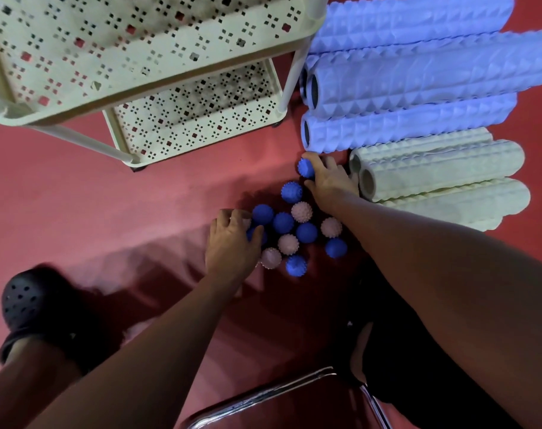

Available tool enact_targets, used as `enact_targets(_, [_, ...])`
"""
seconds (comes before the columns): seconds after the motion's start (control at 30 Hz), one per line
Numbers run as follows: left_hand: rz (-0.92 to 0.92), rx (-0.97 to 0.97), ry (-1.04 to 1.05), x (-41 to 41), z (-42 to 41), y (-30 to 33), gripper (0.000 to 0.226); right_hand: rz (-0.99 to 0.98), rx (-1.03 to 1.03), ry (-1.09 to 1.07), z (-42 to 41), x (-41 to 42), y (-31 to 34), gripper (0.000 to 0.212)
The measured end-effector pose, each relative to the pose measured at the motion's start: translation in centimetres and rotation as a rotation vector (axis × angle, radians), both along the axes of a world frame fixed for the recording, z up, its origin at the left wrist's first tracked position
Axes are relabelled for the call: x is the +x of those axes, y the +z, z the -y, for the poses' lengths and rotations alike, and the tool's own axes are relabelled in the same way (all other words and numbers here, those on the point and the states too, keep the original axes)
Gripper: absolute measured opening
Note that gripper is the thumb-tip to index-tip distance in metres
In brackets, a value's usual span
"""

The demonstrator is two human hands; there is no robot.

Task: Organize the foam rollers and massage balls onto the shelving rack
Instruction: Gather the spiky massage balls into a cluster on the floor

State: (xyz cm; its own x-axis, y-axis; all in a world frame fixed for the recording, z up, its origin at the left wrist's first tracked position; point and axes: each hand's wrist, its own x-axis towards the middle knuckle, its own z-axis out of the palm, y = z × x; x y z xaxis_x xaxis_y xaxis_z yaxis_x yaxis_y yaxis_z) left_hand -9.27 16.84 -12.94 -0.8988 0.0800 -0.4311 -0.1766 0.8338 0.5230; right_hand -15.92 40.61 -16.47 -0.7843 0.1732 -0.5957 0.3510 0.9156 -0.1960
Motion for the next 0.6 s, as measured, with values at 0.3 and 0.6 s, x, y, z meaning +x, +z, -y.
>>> enact_targets(0.3, [0.083,0.028,0.01,0.7,0.0,0.0,0.038,-0.088,0.012,-0.271,3.9,2.8,-0.1,0.057])
enact_targets(0.6, [0.067,0.045,0.016,0.9,0.3,-0.1,0.035,-0.082,-0.13,-0.282,1.4,1.5,-0.2,0.029])
